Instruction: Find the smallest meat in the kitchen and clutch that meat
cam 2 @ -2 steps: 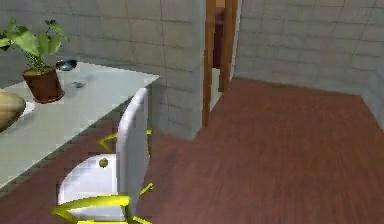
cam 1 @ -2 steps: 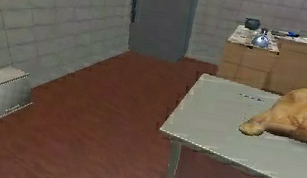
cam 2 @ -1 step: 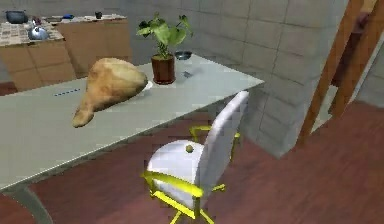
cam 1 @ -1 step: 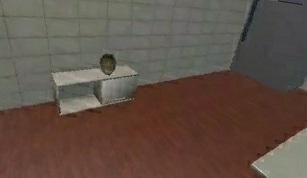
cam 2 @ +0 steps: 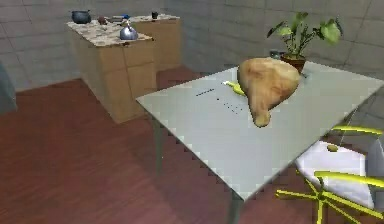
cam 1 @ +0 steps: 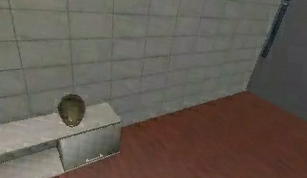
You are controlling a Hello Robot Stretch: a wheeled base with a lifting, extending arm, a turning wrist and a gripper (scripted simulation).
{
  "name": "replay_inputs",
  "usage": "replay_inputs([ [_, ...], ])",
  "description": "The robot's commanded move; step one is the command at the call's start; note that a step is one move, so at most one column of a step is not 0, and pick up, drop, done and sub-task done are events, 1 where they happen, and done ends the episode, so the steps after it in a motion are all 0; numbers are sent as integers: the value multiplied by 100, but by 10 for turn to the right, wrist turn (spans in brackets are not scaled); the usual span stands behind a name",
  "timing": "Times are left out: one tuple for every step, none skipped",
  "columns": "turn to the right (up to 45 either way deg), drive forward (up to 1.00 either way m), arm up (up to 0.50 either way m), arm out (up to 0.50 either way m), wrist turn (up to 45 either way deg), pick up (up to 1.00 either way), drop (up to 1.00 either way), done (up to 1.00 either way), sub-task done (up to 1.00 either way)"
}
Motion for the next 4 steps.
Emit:
replay_inputs([
  [450,0,0,0,0,0,0,0,0],
  [60,0,0,0,0,0,0,0,0],
  [0,100,0,0,0,0,0,0,0],
  [30,0,0,0,0,0,0,0,0],
])
